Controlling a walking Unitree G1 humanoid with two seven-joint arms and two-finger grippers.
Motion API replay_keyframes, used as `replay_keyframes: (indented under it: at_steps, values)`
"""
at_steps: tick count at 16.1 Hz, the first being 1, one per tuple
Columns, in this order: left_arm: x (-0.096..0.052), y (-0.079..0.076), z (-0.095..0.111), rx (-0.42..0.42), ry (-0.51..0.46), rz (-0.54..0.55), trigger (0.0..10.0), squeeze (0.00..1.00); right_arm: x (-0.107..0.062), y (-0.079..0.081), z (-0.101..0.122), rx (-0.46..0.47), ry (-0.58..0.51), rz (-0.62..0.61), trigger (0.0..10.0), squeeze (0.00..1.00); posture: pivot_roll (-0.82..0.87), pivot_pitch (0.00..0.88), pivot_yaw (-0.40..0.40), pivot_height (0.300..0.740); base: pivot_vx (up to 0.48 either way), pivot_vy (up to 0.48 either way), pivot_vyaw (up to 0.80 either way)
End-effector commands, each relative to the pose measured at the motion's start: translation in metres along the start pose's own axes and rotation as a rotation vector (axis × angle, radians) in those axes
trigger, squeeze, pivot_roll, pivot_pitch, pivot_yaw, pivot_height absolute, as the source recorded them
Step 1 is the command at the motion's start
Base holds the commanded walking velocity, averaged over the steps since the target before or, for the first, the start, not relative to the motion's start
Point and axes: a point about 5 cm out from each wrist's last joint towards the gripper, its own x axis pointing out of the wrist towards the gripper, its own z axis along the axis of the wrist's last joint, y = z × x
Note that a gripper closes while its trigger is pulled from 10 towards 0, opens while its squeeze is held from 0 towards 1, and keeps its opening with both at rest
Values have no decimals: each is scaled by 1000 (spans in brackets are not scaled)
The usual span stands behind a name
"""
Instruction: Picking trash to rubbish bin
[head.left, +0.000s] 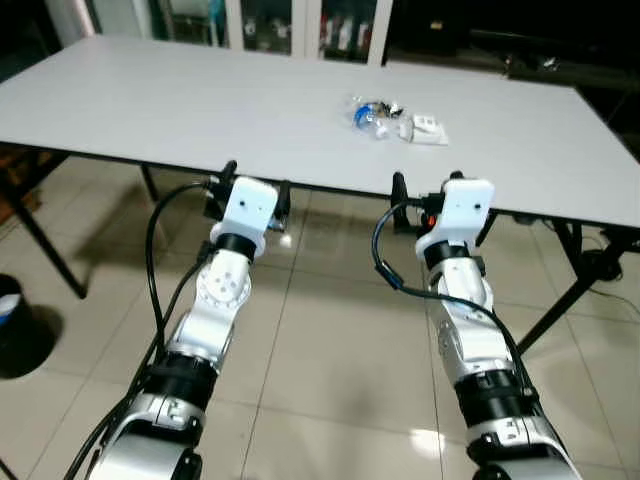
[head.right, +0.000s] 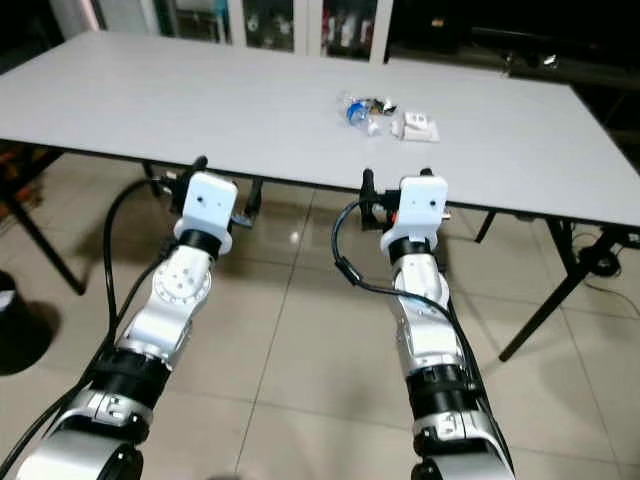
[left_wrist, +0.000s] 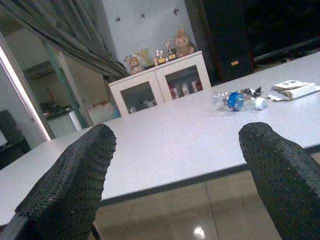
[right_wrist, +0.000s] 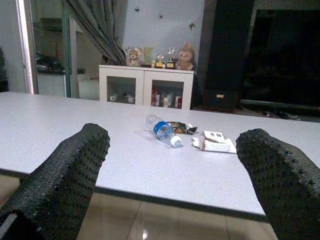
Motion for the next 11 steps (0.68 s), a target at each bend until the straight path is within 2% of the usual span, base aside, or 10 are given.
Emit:
replay_keyframes:
  at_steps: [1,5,7,11]
  values:
    - [2,8,3,14,-2,20,10000,0,1,4,4,4,-12,3,10000,0,-6,0,-54,740,480,0,0]
    - [2,7,4,16,-2,20,10000,0,1,2,4,11,-5,-3,10000,0,-7,1,-52,740,480,0,0]
    - [1,7,4,14,-1,20,10000,0,1,5,5,28,-7,10,10000,0,-9,0,-52,740,480,0,-800]
    - [1,7,5,12,6,18,10000,0,0,6,4,23,-3,16,10000,0,-8,4,-55,740,480,0,0]
